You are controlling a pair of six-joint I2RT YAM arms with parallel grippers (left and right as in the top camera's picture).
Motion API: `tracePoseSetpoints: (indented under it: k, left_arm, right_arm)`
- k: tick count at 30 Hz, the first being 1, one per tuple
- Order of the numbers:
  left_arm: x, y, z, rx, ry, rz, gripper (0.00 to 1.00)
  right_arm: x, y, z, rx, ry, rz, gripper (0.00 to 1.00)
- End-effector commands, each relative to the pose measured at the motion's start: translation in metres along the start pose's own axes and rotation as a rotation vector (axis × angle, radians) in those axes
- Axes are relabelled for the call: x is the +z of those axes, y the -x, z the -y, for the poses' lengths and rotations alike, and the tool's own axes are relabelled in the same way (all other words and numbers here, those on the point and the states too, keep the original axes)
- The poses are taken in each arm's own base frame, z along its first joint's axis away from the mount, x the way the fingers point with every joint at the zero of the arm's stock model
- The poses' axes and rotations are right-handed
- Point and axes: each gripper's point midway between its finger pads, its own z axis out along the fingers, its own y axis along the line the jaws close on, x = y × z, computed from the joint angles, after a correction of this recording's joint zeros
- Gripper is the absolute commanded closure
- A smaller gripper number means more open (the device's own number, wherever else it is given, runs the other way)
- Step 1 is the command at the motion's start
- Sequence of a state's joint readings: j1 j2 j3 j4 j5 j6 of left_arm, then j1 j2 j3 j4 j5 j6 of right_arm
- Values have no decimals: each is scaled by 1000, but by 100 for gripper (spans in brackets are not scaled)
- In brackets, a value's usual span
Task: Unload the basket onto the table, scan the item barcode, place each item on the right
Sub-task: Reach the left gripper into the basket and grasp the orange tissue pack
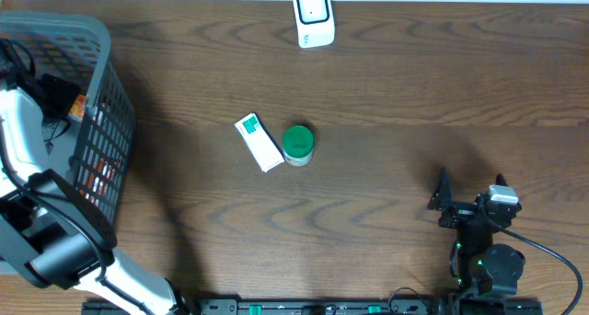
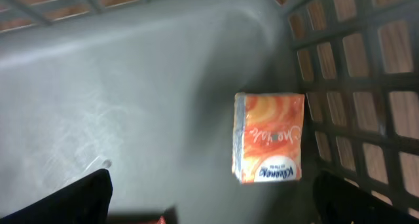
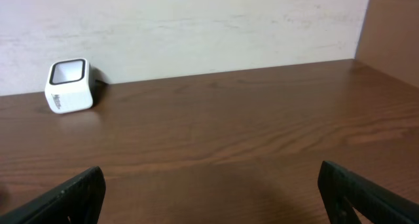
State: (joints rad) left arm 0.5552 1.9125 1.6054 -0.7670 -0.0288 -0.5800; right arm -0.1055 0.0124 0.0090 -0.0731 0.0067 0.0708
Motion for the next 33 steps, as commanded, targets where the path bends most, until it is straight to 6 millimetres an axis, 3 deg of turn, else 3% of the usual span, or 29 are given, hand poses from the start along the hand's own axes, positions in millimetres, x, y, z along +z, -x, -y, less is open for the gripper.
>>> tracePoseSetpoints:
  k: [1,24,27,33]
  left_arm:
    - [1,4,13,82,-25,26,2]
    - [79,-27,29,153,13,-49,2]
    - [86,-31,30,162,16,-57,10]
    - [95,-38,26,167,34,-80,40]
  right_arm:
    - [0,-1,1,-8,-1,0,1]
    - [0,-1,1,-8,-1,0,1]
    - [0,-1,1,-8,-1,0,1]
    - [0,-1,1,-8,-1,0,1]
